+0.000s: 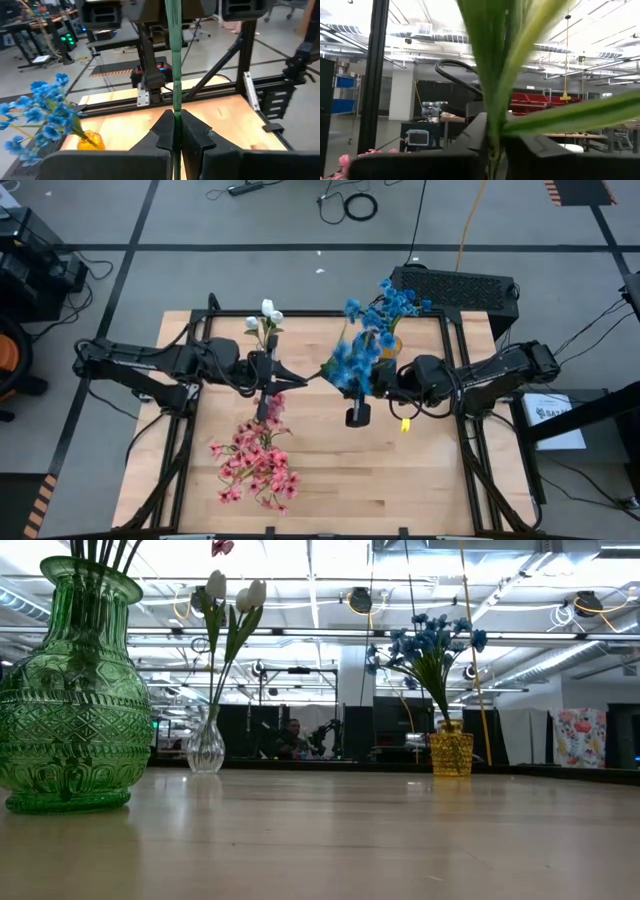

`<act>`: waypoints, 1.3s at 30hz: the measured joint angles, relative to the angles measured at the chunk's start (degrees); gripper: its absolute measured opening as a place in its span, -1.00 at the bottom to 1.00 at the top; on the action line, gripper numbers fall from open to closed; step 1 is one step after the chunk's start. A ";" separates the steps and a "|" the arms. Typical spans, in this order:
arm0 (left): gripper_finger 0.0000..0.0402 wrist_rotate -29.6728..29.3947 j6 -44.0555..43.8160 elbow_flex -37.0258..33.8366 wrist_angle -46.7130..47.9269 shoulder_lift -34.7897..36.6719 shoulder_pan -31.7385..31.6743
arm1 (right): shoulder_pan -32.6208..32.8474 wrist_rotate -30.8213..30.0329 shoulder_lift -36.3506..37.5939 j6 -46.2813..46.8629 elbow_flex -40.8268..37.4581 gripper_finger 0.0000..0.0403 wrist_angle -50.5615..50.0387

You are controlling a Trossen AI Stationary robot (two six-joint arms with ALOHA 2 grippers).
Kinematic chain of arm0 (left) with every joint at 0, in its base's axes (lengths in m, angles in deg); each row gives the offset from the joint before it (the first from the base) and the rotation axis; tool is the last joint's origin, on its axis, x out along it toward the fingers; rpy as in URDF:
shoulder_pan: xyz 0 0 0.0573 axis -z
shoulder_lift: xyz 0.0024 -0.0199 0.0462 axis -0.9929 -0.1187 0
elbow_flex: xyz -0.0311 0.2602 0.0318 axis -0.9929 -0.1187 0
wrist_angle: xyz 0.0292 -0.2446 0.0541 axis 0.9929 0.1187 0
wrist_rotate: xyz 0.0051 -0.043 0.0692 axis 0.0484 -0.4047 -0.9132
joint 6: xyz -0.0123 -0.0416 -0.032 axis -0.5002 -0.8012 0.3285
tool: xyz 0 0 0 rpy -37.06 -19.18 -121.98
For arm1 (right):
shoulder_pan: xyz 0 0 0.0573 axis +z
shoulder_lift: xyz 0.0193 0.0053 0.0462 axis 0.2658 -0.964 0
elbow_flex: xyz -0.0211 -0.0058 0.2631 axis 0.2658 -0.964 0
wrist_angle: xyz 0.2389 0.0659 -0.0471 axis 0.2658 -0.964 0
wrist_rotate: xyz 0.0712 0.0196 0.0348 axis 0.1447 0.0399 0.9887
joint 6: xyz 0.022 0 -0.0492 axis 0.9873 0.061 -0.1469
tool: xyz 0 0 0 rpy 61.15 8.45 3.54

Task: Sort flowers into vase by color
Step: Put the blue flowers into the yellow vase

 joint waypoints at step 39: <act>0.33 -24.54 -4.52 0.09 15.10 11.10 22.18 | 10.69 -44.36 33.99 15.23 -28.32 -1.00 -36.25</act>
